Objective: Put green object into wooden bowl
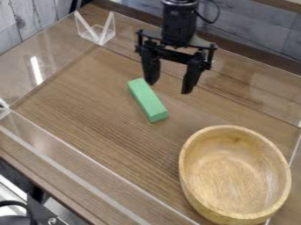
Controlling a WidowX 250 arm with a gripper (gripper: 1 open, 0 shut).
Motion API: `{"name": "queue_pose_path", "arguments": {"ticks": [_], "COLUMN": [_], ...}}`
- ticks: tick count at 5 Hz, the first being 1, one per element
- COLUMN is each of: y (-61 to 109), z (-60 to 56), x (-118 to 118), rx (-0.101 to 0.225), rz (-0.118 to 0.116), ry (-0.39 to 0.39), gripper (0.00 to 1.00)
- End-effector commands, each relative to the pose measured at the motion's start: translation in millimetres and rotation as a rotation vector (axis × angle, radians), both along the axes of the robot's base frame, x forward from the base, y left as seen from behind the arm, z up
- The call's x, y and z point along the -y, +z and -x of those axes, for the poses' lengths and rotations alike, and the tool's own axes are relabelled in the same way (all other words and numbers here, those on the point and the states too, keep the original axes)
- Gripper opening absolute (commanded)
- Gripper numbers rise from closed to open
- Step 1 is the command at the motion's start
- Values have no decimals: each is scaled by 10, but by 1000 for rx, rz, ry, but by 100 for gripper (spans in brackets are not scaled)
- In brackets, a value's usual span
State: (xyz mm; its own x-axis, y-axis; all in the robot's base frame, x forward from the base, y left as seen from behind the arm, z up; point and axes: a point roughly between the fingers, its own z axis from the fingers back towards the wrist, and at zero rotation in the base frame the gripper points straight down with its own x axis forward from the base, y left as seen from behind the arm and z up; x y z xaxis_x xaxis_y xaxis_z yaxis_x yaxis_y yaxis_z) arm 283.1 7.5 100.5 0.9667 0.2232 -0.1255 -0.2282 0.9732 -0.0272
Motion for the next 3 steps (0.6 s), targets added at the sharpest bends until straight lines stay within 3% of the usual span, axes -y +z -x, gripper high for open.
{"name": "queue_pose_path", "arguments": {"ticks": [1, 3], "y": [79, -7], "z": [-53, -104], "x": [-4, -132], "rx": [57, 81], "rz": [6, 28], "ry": [196, 452], "gripper": [100, 100]}}
